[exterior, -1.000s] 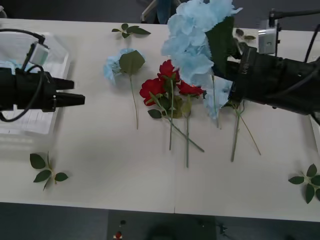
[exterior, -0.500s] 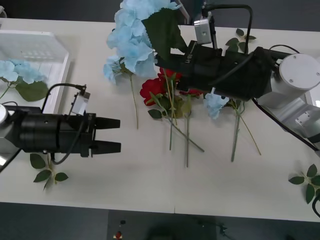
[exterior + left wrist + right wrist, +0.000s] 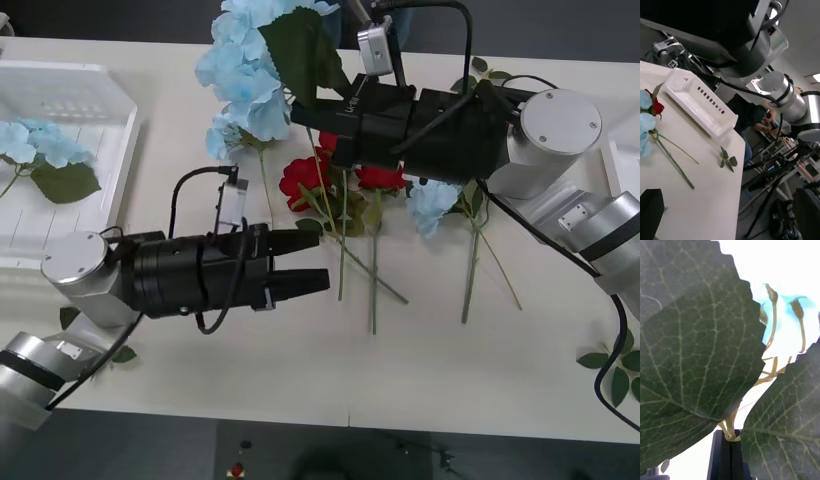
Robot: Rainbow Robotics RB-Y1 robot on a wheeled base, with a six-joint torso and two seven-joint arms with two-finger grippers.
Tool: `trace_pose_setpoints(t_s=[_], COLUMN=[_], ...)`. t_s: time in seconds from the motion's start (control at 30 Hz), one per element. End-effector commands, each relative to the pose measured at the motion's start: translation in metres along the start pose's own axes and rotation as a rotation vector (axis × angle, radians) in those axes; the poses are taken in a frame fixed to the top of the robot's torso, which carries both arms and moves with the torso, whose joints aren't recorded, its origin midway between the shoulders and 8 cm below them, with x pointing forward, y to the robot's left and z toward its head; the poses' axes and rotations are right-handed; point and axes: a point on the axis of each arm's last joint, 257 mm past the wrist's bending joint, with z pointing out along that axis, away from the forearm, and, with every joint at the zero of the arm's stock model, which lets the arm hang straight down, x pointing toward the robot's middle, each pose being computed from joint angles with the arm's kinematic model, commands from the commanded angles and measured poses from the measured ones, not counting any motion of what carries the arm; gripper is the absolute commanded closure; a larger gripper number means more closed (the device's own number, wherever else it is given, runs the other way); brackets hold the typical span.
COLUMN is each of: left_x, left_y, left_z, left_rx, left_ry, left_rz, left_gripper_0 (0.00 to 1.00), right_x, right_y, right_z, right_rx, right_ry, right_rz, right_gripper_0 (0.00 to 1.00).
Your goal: Put the red flowers into the right box and the blue flowers into the left box
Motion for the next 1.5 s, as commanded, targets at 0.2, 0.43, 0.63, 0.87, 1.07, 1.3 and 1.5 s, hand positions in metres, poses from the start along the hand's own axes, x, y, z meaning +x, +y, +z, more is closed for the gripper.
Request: trace_pose_setpoints(t_s=[0.2, 0.43, 0.63, 0.87, 1.07, 1.3, 1.5], left_x=[-0.019, -0.045, -0.061, -0.061, -0.059, -0.053, -0.044], left_y=[0.030, 0.050, 0.060, 0.068, 0.077, 0.072, 0.068], left_z=[-0.008, -0.010, 0.000, 0.016, 0.035, 0.054, 0.059], left_rx=[-0.121, -0.191, -0.205, -0.197, -0.199, -0.175, -0.163], left_ry=[-0.064, -0.104, -0.108, -0.109, -0.097, -0.077, -0.060], left_rz=[-0.011, 0.024, 0.052, 0.033, 0.036, 0.041, 0.035], left_gripper_0=[0.00, 0.00, 0.00, 0.00, 0.00, 0.57, 1.00], right_x=[-0.012, -0.013, -0.013, -0.013, -0.014, -0.014, -0.013], right_y=[0.010, 0.008, 0.007, 0.007, 0.007, 0.007, 0.007], right_z=[0.000, -0.002, -0.001, -0.001, -0.001, -0.001, -0.002], right_rx=[-0.040, -0.036, -0.032, -0.032, -0.030, -0.030, -0.030], right_ry=[0.006, 0.008, 0.005, 0.005, 0.005, 0.005, 0.005], right_rz=[-0.042, -0.048, -0.049, -0.049, -0.051, -0.051, -0.049], right_gripper_0=[1.00, 1.00, 1.00, 1.00, 1.00, 1.00, 1.00])
